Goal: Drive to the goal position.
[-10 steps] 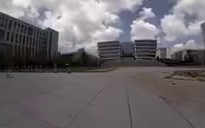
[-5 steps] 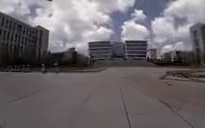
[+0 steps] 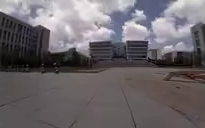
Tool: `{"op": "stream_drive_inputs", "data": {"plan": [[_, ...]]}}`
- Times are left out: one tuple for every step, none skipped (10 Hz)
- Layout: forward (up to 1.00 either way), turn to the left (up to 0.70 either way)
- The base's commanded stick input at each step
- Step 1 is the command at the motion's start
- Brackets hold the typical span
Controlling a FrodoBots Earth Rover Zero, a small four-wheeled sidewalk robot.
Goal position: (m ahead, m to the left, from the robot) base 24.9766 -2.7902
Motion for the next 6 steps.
{"op": "stream_drive_inputs", "data": {"plan": [[0.7, -0.32], [0.7, -0.02], [0.7, 0.02], [0.7, 0.0], [0.7, 0.0], [0.7, 0.0]]}}
